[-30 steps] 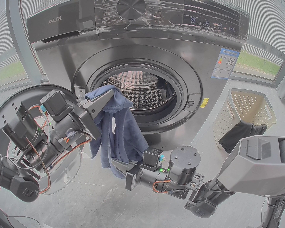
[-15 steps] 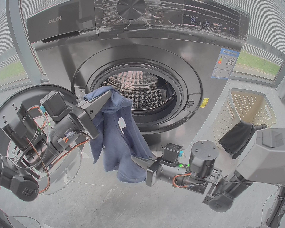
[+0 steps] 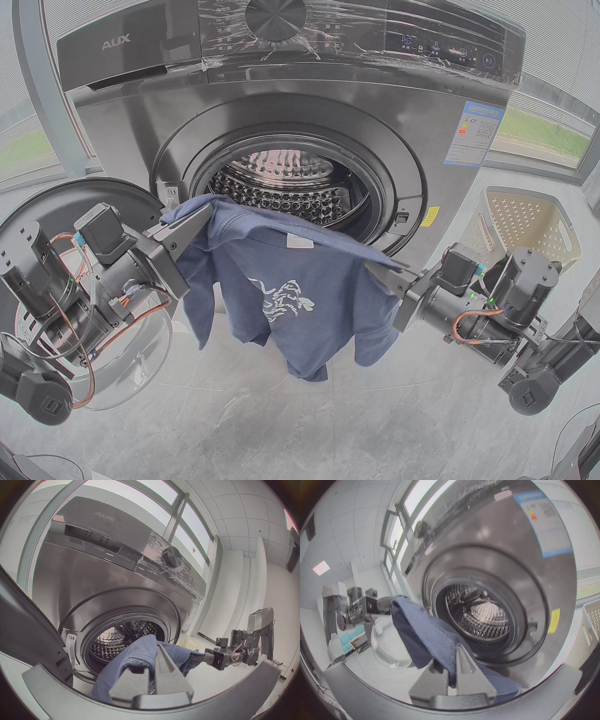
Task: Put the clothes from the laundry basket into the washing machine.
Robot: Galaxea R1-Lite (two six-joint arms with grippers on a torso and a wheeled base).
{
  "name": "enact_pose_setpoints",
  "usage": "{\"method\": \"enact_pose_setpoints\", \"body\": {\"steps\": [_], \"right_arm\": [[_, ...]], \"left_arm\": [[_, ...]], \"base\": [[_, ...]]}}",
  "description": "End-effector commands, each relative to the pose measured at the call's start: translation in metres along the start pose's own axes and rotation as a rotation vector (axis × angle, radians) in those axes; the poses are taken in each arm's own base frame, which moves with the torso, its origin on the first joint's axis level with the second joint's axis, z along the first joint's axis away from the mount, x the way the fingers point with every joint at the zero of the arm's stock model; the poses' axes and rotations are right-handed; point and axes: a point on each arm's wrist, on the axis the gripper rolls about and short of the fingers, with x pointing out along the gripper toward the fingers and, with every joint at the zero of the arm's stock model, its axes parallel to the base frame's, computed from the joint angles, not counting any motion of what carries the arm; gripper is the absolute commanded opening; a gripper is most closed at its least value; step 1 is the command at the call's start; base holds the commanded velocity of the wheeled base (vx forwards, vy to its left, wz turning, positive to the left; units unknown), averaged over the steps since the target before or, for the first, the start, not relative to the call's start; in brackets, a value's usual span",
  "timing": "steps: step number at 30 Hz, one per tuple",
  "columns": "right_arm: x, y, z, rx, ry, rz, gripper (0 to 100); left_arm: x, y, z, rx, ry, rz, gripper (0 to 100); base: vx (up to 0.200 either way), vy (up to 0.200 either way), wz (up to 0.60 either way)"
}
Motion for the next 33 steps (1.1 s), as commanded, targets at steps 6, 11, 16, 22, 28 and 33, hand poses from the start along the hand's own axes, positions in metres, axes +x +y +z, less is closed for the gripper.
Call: {"method": "enact_pose_setpoints", "body": {"steps": [6,11,16,22,28,33], "right_arm": [[-0.004,-0.008,0.029,0.004,-0.149,-0.086,0],[0.001,-0.005,0.051,0.005,-0.239,-0.110,0],[-0.001,-0.007,0.058,0.000,-0.266,-0.117,0],[-0.003,-0.005,0.064,0.000,-0.283,-0.119,0],[-0.002,-0.005,0.069,0.002,-0.305,-0.152,0],[-0.005,-0.003,0.074,-0.001,-0.316,-0.152,0]], "left_arm": [[-0.018,-0.007,0.012,0.001,-0.025,-0.022,0],[-0.018,-0.007,0.008,-0.003,-0.011,-0.025,0],[-0.019,-0.007,0.010,-0.003,-0.016,-0.026,0],[-0.019,-0.007,0.011,-0.002,-0.021,-0.026,0],[-0.018,-0.007,0.012,0.000,-0.031,-0.028,0],[-0.015,-0.008,0.019,0.005,-0.060,-0.029,0]], "base": [[0.000,0.000,0.00],[0.000,0.000,0.00],[0.000,0.000,0.00],[0.000,0.000,0.00],[0.000,0.000,0.00],[0.000,0.000,0.00]]}}
